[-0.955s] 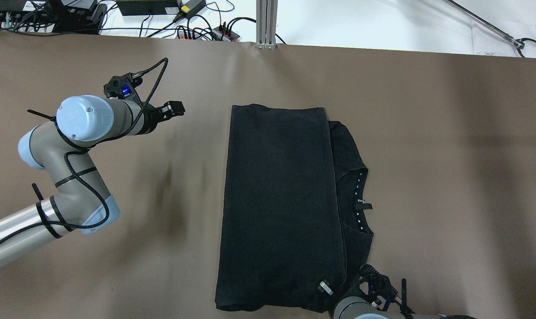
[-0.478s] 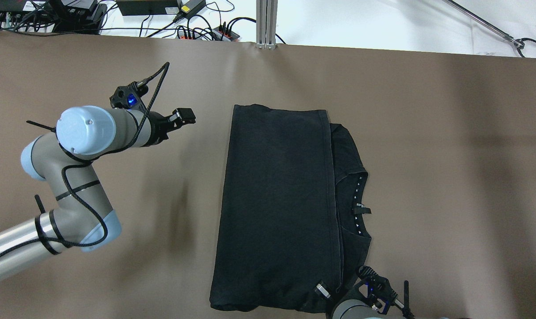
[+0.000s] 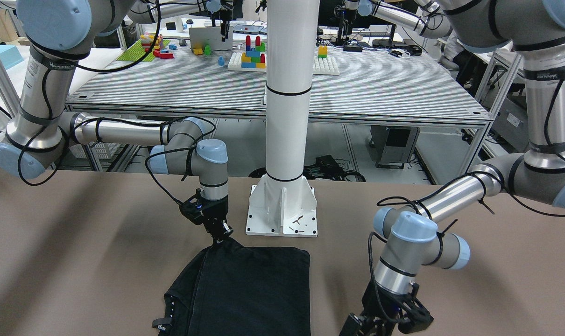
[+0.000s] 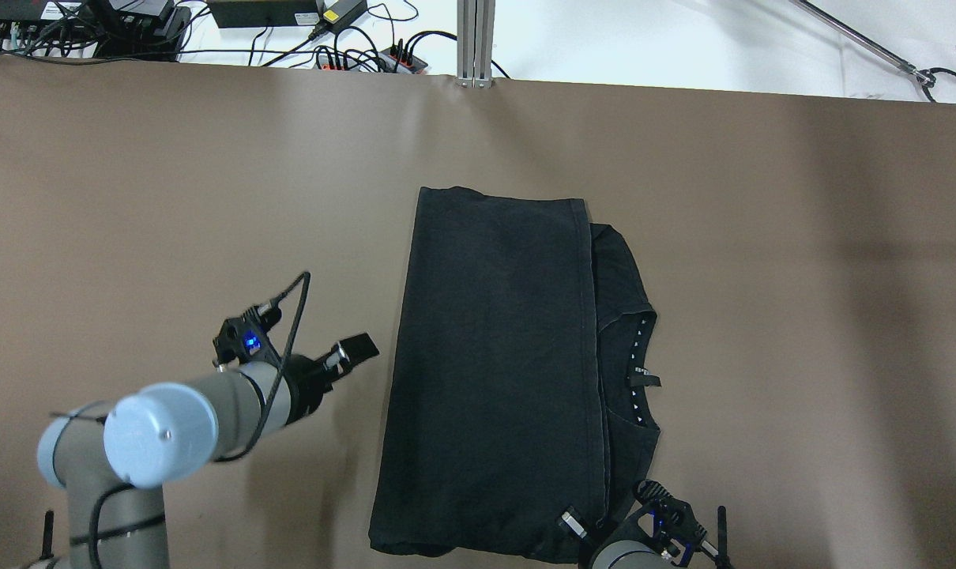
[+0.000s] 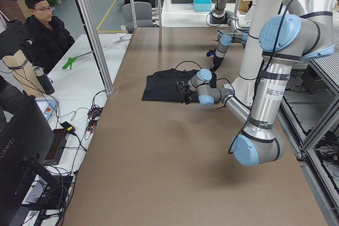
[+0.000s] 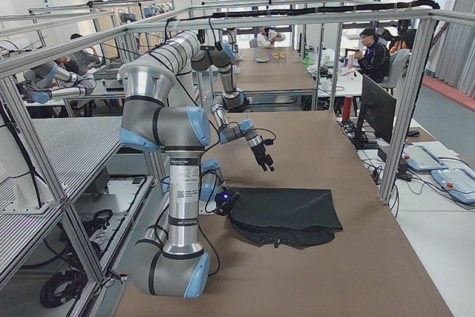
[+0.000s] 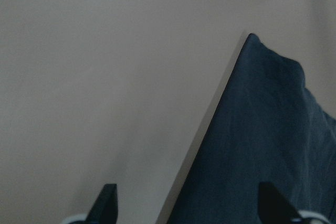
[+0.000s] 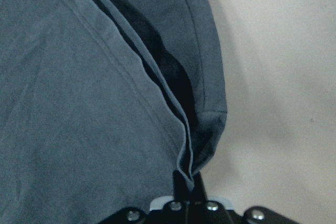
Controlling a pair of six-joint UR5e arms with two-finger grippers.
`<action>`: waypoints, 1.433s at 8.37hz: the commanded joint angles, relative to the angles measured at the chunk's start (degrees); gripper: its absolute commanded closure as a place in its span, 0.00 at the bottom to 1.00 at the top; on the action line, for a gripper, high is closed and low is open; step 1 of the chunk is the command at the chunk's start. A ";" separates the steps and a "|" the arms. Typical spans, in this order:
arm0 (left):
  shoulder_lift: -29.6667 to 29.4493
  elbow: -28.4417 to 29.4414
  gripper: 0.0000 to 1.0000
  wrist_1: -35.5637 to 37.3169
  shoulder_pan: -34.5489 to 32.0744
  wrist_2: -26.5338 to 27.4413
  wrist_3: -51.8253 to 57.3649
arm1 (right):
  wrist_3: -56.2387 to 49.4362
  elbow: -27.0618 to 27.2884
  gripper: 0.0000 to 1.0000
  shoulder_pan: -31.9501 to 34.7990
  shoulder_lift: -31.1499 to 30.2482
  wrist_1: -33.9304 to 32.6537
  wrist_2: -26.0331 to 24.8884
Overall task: Fold clothes
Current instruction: 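Bring the left gripper to the shirt's other near corner while the right gripper holds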
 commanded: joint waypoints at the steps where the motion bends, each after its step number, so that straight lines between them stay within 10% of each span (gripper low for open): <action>1: 2.07 -1.92 0.10 0.57 11.52 7.88 -6.02 | 0.10 0.16 1.00 0.01 0.09 0.02 -0.36; 12: 1.64 1.07 0.62 0.48 19.98 13.69 -10.86 | 0.10 0.07 1.00 0.45 -0.52 0.02 -0.63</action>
